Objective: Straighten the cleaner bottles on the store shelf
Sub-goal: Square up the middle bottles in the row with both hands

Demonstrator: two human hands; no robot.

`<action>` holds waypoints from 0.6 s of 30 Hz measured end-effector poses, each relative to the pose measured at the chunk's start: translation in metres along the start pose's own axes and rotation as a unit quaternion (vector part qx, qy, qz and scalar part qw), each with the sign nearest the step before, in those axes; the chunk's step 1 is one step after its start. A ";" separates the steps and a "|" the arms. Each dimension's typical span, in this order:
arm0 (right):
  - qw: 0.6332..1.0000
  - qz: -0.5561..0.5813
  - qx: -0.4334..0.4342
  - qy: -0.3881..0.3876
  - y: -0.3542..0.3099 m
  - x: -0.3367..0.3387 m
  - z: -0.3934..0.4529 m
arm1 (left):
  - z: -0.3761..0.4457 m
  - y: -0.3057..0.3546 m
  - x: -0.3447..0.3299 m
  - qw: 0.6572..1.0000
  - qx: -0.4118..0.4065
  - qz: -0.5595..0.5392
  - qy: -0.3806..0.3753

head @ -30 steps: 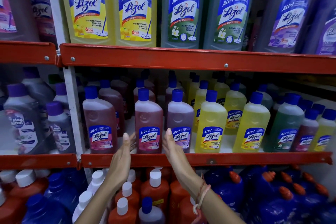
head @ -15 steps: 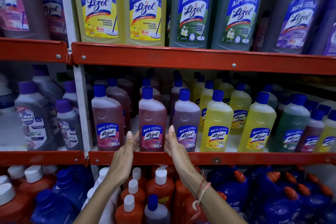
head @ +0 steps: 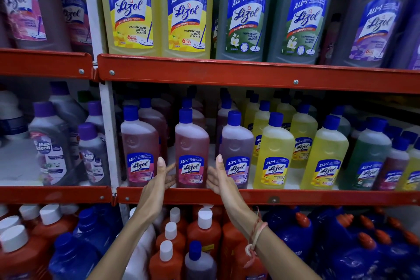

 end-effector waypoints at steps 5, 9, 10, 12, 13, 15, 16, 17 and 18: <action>0.999 0.024 0.022 0.008 0.002 0.007 -0.004 | -0.004 0.000 -0.003 1.000 -0.003 0.004 0.005; 0.986 0.060 0.057 0.146 0.014 0.032 -0.015 | -0.007 -0.009 -0.006 0.996 -0.041 0.009 0.083; 0.977 0.077 0.060 0.190 0.017 0.040 -0.018 | -0.010 -0.010 -0.010 0.993 -0.064 -0.008 0.098; 0.963 0.081 0.065 0.249 0.026 0.056 -0.020 | -0.018 -0.009 -0.025 0.991 -0.088 -0.045 0.094; 0.961 0.072 0.067 0.258 0.031 0.063 -0.019 | -0.020 -0.010 -0.033 0.991 -0.085 -0.057 0.080; 0.969 0.040 0.059 0.236 0.036 0.071 -0.015 | -0.019 -0.011 -0.049 0.994 -0.067 -0.071 0.051; 0.976 0.025 0.047 0.209 0.036 0.072 -0.012 | -0.017 -0.012 -0.056 0.995 -0.057 -0.074 0.036; 0.983 0.016 0.044 0.178 0.035 0.073 -0.010 | -0.015 -0.012 -0.064 0.996 -0.047 -0.070 0.021; 0.988 0.004 0.041 0.150 0.033 0.073 -0.008 | -0.013 -0.012 -0.070 0.998 -0.033 -0.060 0.008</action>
Point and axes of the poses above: each hand's wrist, its own z-axis towards the middle knuckle, its own x-axis out of the back of the hand, y = z × x, the point moved 1 cm from there along z, towards the middle knuckle, and after that the axes turned 13 degrees about -z, right-handed, at the moved point
